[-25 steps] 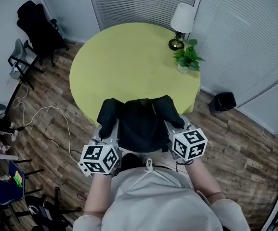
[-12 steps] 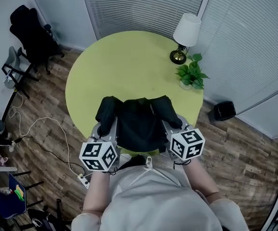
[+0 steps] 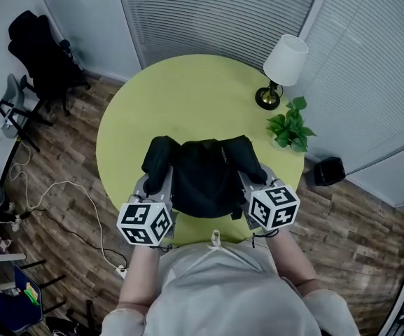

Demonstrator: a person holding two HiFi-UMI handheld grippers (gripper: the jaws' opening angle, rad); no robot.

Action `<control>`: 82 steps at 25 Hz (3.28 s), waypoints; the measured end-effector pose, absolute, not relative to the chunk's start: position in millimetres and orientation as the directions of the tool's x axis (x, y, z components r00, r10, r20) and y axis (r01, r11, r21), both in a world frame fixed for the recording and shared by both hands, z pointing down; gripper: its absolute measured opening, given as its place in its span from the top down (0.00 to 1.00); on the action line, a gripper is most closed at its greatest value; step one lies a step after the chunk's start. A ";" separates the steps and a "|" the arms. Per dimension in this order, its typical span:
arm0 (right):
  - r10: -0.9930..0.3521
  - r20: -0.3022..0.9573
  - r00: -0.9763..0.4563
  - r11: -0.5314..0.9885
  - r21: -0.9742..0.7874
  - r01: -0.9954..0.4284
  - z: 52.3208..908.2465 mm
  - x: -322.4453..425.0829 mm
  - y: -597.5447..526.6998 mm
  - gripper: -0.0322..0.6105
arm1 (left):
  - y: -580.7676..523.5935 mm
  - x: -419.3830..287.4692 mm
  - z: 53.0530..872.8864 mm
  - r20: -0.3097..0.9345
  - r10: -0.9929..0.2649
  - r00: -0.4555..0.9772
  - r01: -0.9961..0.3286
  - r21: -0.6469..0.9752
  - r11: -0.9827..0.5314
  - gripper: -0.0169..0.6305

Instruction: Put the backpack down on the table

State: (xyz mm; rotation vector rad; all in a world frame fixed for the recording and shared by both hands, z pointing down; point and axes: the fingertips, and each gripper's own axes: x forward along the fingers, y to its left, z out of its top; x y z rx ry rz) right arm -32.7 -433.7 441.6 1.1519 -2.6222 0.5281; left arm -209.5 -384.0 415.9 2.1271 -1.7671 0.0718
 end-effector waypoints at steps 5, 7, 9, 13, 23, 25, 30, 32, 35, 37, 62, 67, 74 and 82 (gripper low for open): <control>-0.674 0.351 -0.650 0.611 -0.228 -0.758 447.4 -47.3 -464.9 0.89 | -418.3 -226.1 424.4 0.275 -0.934 0.228 -0.956 0.246 -0.161 0.93; -0.674 0.362 -0.644 0.604 -0.232 -0.763 455.1 -49.4 -472.8 0.89 | -426.2 -227.6 432.0 0.285 -0.931 0.228 -0.959 0.231 -0.164 0.93; -0.674 0.378 -0.635 0.594 -0.235 -0.770 463.1 -49.6 -481.0 0.89 | -433.9 -226.3 440.4 0.299 -0.927 0.226 -0.965 0.202 -0.170 0.93; -0.670 0.410 -0.619 0.581 -0.229 -0.781 480.5 -53.1 -489.3 0.89 | -442.2 -227.3 460.2 0.325 -0.917 0.232 -0.965 0.195 -0.175 0.93; -0.648 0.460 -0.607 0.578 -0.222 -0.785 513.6 -57.3 -492.5 0.89 | -445.0 -232.0 496.3 0.369 -0.897 0.242 -0.960 0.222 -0.168 0.93; -0.646 0.466 -0.604 0.576 -0.221 -0.787 518.5 -56.2 -492.5 0.89 | -445.2 -231.6 502.1 0.381 -0.892 0.243 -0.961 0.217 -0.169 0.93; -0.647 0.463 -0.605 0.579 -0.218 -0.786 522.9 -56.2 -492.7 0.89 | -446.5 -232.9 507.3 0.389 -0.888 0.246 -0.964 0.190 -0.184 0.93; -0.648 0.463 -0.605 0.581 -0.214 -0.785 524.5 -55.8 -492.7 0.89 | -446.0 -233.2 509.0 0.384 -0.888 0.251 -0.963 0.190 -0.190 0.93; -0.655 0.468 -0.593 0.576 -0.199 -0.793 528.5 -53.4 -492.2 0.89 | -446.2 -231.7 513.2 0.383 -0.882 0.273 -0.957 0.202 -0.208 0.93; -0.660 0.476 -0.581 0.563 -0.197 -0.802 531.8 -52.9 -492.0 0.89 | -447.2 -232.9 517.2 0.388 -0.878 0.282 -0.954 0.213 -0.212 0.93; -0.683 0.575 -0.451 0.495 -0.089 -0.864 588.4 -29.3 -464.5 0.73 | -419.2 -226.2 569.9 0.476 -0.854 0.211 -0.977 0.133 -0.167 0.91; -0.719 0.525 -0.455 0.499 -0.065 -0.864 578.2 -30.8 -461.2 0.43 | -409.7 -225.3 563.0 0.429 -0.876 0.222 -0.969 0.197 -0.150 0.76; -0.762 0.443 -0.472 0.519 -0.018 -0.855 556.3 -19.1 -444.7 0.31 | -389.9 -217.1 556.6 0.379 -0.909 0.174 -0.968 0.235 -0.087 0.46; -0.779 0.392 -0.490 0.521 -0.032 -0.853 533.2 3.7 -407.2 0.32 | -346.7 -215.3 524.8 0.327 -0.943 0.061 -0.986 0.164 -0.007 0.47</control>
